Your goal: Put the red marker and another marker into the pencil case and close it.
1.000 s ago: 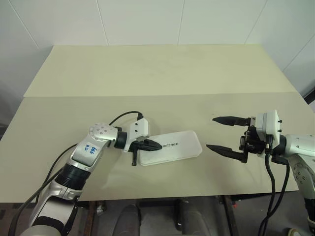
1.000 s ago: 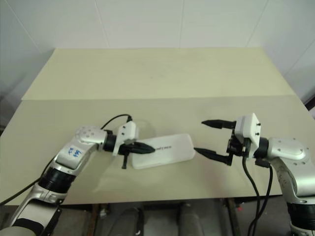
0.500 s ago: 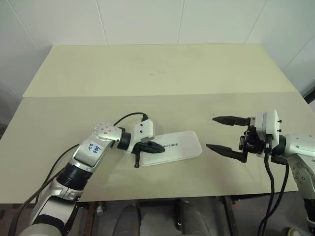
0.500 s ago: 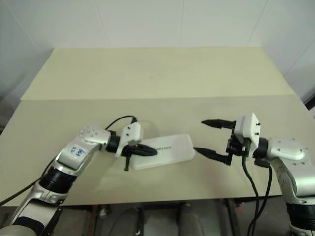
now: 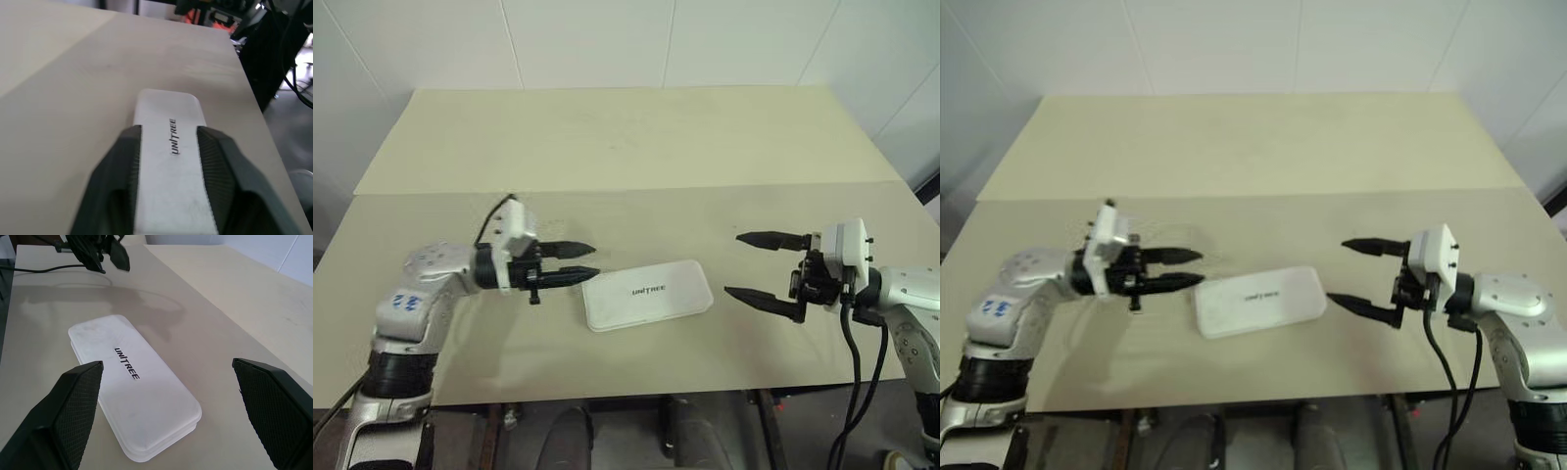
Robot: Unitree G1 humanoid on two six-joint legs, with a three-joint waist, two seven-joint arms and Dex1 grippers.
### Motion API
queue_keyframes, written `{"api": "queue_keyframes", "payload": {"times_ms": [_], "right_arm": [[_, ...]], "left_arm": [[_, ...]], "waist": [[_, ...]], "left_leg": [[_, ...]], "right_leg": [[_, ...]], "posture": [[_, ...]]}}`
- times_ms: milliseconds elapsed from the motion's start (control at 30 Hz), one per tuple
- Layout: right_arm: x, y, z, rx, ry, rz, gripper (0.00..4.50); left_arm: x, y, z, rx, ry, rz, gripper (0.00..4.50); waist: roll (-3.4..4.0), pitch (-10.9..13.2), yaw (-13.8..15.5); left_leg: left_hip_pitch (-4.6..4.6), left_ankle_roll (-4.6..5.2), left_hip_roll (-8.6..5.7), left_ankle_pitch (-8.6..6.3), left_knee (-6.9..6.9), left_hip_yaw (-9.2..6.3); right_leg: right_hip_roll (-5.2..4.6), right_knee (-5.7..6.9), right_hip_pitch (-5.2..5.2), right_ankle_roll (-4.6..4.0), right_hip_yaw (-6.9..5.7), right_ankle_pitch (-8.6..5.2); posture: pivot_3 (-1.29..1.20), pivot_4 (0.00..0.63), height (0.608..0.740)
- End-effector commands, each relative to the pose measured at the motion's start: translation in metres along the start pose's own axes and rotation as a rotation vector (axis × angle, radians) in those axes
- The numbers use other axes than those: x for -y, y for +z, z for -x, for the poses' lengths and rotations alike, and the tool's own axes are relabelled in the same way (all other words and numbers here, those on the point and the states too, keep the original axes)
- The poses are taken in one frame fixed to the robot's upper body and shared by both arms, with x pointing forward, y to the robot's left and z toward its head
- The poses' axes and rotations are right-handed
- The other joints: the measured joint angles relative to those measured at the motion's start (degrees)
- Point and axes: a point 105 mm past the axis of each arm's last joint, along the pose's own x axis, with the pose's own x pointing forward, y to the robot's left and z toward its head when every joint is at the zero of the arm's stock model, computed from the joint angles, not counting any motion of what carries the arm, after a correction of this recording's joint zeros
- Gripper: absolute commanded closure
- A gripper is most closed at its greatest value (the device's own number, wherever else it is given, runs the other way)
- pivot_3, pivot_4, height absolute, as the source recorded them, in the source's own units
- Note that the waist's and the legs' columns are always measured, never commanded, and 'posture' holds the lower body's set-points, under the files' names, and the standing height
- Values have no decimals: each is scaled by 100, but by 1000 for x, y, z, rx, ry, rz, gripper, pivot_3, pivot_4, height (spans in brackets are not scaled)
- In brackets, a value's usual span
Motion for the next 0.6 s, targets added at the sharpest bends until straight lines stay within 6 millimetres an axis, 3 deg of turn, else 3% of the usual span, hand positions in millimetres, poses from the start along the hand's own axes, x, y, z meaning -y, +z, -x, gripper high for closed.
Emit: {"api": "queue_keyframes", "payload": {"times_ms": [33,133,300,600], "right_arm": [[1,10,-3,34,17,50,0],[2,12,-4,41,29,58,0],[3,11,4,16,31,64,0],[12,-5,46,-111,-60,61,0]], "left_arm": [[-2,20,13,59,54,-104,1069],[-6,23,22,66,92,-131,69],[-8,21,24,56,98,-130,28],[-5,14,30,17,84,-135,28]], "waist": [[0,0,6],[0,0,6],[0,0,6],[0,0,3]], "left_leg": [[1,0,0,0,0,0],[0,0,1,0,2,0],[1,-1,1,0,-3,4],[1,-2,3,-1,-2,9]], "right_leg": [[0,0,0,0,0,0],[0,-1,1,-1,-1,1],[0,-3,0,-1,0,1],[0,-5,0,-1,1,1]], "posture": [[0,150,740],[0,150,740],[0,150,740],[0,150,740]]}}
